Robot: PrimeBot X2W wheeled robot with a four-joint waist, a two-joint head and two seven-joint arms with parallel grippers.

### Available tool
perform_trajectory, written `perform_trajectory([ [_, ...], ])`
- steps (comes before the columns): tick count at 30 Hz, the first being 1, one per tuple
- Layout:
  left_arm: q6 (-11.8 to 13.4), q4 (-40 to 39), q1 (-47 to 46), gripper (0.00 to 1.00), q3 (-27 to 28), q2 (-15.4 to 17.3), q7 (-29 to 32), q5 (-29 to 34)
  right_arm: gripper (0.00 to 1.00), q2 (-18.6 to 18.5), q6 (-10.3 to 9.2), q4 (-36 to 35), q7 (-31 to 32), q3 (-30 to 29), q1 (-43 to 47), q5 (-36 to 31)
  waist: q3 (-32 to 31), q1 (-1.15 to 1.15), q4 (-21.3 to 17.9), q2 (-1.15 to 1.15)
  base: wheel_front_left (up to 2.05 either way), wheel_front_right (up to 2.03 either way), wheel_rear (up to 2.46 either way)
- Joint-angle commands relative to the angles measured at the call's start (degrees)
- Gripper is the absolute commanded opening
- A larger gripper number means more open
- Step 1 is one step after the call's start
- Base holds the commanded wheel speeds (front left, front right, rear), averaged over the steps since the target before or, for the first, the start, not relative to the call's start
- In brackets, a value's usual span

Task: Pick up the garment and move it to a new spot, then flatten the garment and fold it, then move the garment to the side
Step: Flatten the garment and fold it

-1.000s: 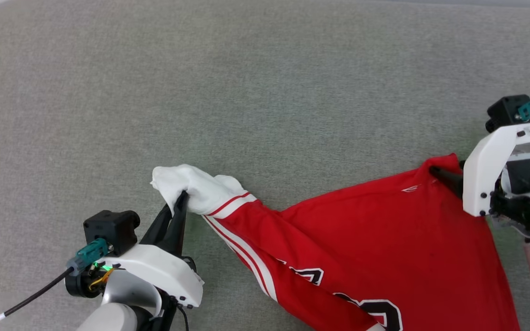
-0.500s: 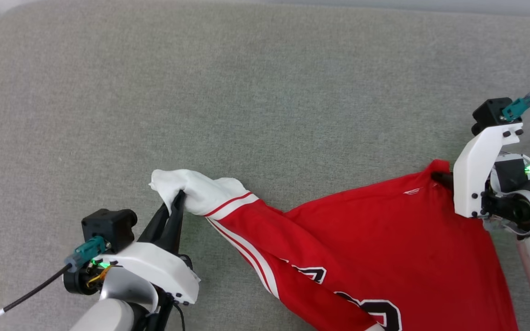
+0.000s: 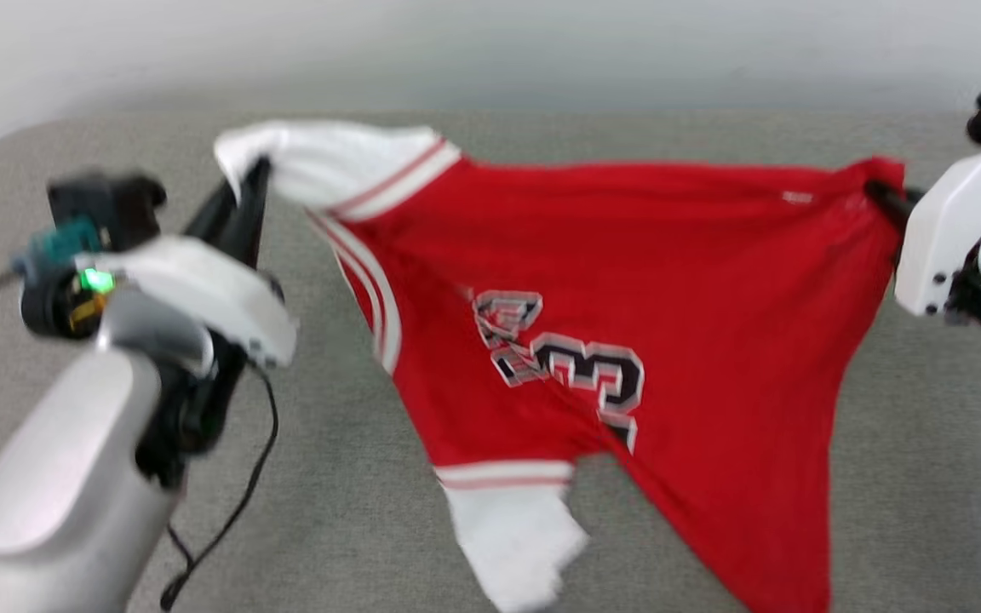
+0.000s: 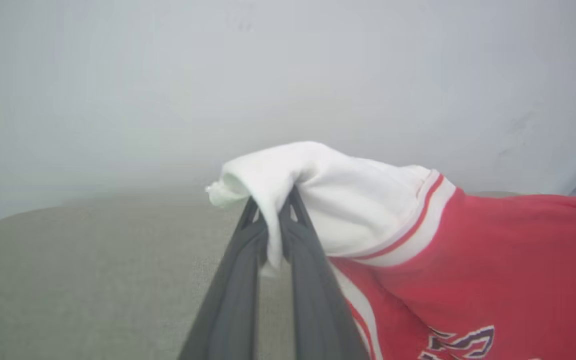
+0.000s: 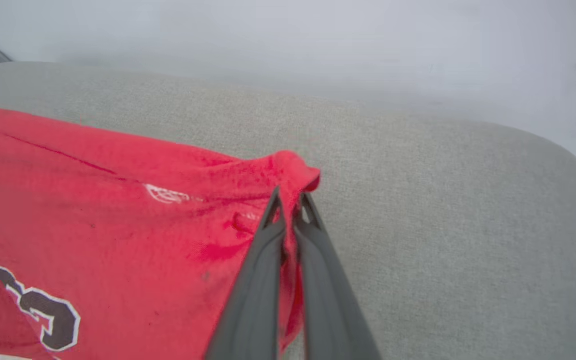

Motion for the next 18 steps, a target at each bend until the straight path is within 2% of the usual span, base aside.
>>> perform_trajectory([
  [1,-0.8,1.8,-3.5,0.00,0.3,-0.8,0.5,-0.4,0.00,0.5,-0.03,0.5,-0.9,-0.6,-2.0,-0.6,-1.6,0.00,-1.5,0.00,0.00,0.00,0.00],
  [10,-5.9,19.4,-24.6,0.00,-0.3,-4.8,1.2,1.3,0.00,1.9,-0.04,6.4,-5.5,-1.7,-13.8,-3.6,-1.9,0.00,-3.8,0.00,0.00,0.00,0.00],
  [18,-8.5,30.8,-42.3,0.00,0.4,-6.0,-3.6,4.8,0.00,3.1,-0.04,11.4,-12.2,-3.2,-27.6,-5.5,4.6,0.00,-5.5,0.00,0.00,0.00,0.00],
])
